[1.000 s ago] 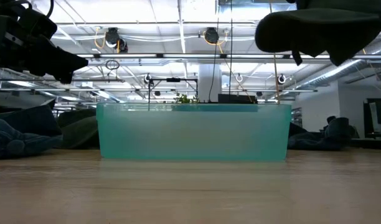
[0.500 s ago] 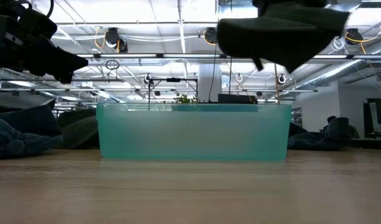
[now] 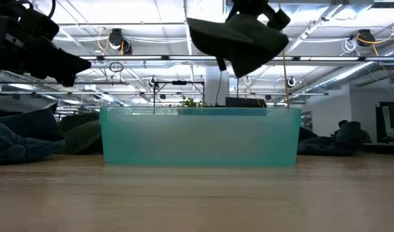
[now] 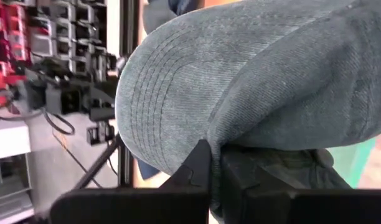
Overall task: Pick & Place hat
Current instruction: Put the top right gray cap into the orange bin, then put the right gray cap into the orange bin
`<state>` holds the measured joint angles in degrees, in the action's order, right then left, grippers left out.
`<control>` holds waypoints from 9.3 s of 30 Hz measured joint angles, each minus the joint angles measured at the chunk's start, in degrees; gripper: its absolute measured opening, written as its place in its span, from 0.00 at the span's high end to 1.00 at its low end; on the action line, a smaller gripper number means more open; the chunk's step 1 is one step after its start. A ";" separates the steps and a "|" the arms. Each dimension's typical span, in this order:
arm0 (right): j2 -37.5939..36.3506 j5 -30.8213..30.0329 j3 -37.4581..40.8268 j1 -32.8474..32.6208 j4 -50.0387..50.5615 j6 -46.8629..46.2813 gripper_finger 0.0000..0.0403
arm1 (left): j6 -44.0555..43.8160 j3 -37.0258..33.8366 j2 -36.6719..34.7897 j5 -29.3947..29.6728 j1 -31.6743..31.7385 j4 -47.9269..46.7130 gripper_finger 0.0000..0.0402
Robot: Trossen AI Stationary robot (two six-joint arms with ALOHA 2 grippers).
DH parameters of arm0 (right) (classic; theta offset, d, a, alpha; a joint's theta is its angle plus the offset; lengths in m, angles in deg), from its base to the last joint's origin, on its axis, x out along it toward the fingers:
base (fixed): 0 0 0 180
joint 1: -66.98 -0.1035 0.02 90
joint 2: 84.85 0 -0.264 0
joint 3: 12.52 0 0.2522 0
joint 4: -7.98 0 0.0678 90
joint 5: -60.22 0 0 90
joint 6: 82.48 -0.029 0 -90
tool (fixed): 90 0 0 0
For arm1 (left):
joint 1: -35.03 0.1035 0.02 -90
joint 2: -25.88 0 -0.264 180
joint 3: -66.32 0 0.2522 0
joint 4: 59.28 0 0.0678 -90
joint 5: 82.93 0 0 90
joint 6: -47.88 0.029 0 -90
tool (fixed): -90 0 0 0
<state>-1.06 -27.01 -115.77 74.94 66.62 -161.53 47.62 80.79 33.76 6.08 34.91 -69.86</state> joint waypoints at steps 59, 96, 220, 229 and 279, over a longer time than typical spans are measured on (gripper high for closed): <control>24.85 6.03 -26.82 17.79 2.83 19.56 1.00 | 0.00 0.00 -0.02 0.06 0.00 0.02 0.91; 26.80 4.82 -12.34 13.28 -3.08 12.82 1.00 | -0.01 0.00 0.00 0.07 0.00 0.02 0.91; 22.85 9.00 -38.28 24.15 45.15 61.80 0.19 | -0.01 0.00 -0.02 0.08 -0.02 0.02 0.91; 20.73 8.89 -38.27 25.51 45.15 61.77 0.19 | -0.01 0.00 0.01 0.08 0.00 0.02 0.91; 20.76 -2.98 -38.21 -28.30 45.14 11.68 0.19 | 0.00 0.00 -0.02 0.07 -0.01 0.02 0.91</control>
<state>19.70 -29.99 -153.98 46.64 111.76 -149.85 47.62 80.79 33.74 6.15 34.90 -69.84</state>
